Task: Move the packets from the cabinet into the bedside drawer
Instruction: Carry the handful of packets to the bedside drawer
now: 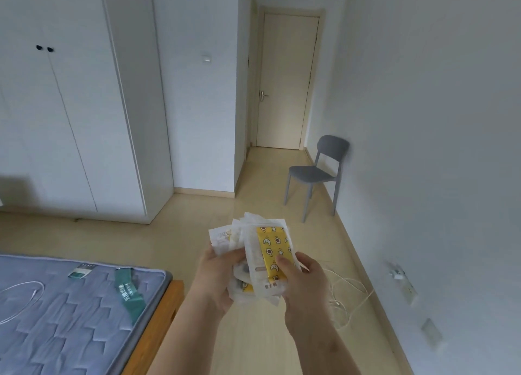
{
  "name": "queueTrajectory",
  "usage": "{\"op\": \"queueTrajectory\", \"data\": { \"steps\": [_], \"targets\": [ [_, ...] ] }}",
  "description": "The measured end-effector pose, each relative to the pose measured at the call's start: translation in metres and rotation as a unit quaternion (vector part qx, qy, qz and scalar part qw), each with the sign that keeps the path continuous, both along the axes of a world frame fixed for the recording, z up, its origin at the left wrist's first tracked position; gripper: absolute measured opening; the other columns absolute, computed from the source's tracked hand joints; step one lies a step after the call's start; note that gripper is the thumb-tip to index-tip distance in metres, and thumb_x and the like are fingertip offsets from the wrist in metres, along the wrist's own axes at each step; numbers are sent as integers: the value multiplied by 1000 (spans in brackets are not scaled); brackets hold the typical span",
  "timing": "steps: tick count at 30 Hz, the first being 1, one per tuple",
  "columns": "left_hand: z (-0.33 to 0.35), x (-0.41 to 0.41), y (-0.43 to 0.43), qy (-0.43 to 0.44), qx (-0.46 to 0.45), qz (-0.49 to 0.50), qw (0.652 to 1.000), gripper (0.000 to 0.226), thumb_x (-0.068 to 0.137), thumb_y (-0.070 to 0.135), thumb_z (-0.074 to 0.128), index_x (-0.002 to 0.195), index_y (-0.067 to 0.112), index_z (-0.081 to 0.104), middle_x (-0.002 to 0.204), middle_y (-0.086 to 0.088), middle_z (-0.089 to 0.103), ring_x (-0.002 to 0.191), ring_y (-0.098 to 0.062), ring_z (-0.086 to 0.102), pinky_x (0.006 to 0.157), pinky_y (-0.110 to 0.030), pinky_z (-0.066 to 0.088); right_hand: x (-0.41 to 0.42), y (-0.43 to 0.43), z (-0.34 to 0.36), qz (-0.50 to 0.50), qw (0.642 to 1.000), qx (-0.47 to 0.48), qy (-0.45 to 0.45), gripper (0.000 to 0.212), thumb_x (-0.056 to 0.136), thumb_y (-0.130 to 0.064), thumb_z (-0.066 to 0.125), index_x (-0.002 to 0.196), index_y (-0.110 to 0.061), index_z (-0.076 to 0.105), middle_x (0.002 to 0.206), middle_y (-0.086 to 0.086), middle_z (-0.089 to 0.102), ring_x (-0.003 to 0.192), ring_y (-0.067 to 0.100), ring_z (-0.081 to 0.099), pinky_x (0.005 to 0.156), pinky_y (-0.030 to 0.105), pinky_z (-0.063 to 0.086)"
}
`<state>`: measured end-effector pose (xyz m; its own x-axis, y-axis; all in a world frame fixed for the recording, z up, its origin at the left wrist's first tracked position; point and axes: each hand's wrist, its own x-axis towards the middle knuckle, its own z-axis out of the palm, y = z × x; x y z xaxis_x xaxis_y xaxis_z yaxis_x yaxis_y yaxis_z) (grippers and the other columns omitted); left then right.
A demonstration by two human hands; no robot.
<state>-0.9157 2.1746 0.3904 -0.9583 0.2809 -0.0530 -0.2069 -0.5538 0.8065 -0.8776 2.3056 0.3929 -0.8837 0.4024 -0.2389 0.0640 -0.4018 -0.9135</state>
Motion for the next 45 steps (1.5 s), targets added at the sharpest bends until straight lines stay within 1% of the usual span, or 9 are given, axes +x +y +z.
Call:
{"op": "queueTrajectory", "data": {
  "steps": [5,8,13,21,24,29,37,42,45],
  "targets": [
    [-10,-113,10,-42,-45,29,998,38,76,9,68,109,-6,58,108,-33,59,82,-36,69,68,-45,57,-114,9,-14,17,999,-18,-21,26,80,-2,69,105,-1,61,93,16,71,81,32,69,76,44,56],
    [-15,-172,7,-49,-58,47,996,46,71,7,70,113,-9,59,114,-39,56,93,-48,62,77,-53,51,-178,8,-21,49,998,0,-25,13,81,-4,69,93,-4,71,86,15,73,82,36,69,76,45,56],
    [-21,-278,13,-48,-96,93,990,31,82,1,59,110,-10,61,99,-33,64,74,-38,68,56,-38,57,-296,13,-34,84,996,-10,-28,17,82,-5,69,98,-2,67,90,17,72,81,36,70,73,46,58],
    [-3,-470,26,-60,-96,171,979,25,86,2,57,109,-6,64,98,-30,68,73,-36,69,56,-37,56,-505,27,-14,150,988,-23,-12,20,82,-4,69,100,-3,62,92,17,71,78,33,70,66,41,57],
    [-9,-526,4,-78,-95,207,971,27,86,3,58,110,-5,63,101,-30,67,81,-38,66,66,-41,54,-568,5,-18,180,983,-24,-28,22,82,-4,69,103,-3,62,92,17,71,79,33,69,66,39,57],
    [-19,-625,-41,-82,-96,237,963,28,87,2,58,113,-10,58,83,-24,67,58,-28,66,44,-26,50,-674,-42,-27,213,976,-22,-45,22,82,-4,70,102,-2,61,91,16,71,77,30,70,57,33,55],
    [-12,-771,-134,-87,-90,258,958,11,89,-1,52,94,-8,58,56,-13,62,38,-20,57,34,-17,40,-830,-135,-19,237,971,-12,-39,25,81,-3,70,103,-3,59,92,15,70,76,29,69,58,33,54],
    [-21,-844,-192,-92,-85,290,949,17,89,-1,51,101,-10,58,60,-14,60,40,-20,56,35,-18,41,-908,-194,-26,259,964,-31,-48,23,82,-2,69,103,-2,59,92,16,70,75,29,69,57,33,55],
    [-24,-893,-217,-109,-91,273,951,20,94,-2,42,78,-2,55,42,-4,52,28,-12,47,30,-10,33,-964,-226,-32,268,962,-30,-44,22,80,0,69,101,-2,59,93,17,70,79,32,69,64,39,57]
  ]
}}
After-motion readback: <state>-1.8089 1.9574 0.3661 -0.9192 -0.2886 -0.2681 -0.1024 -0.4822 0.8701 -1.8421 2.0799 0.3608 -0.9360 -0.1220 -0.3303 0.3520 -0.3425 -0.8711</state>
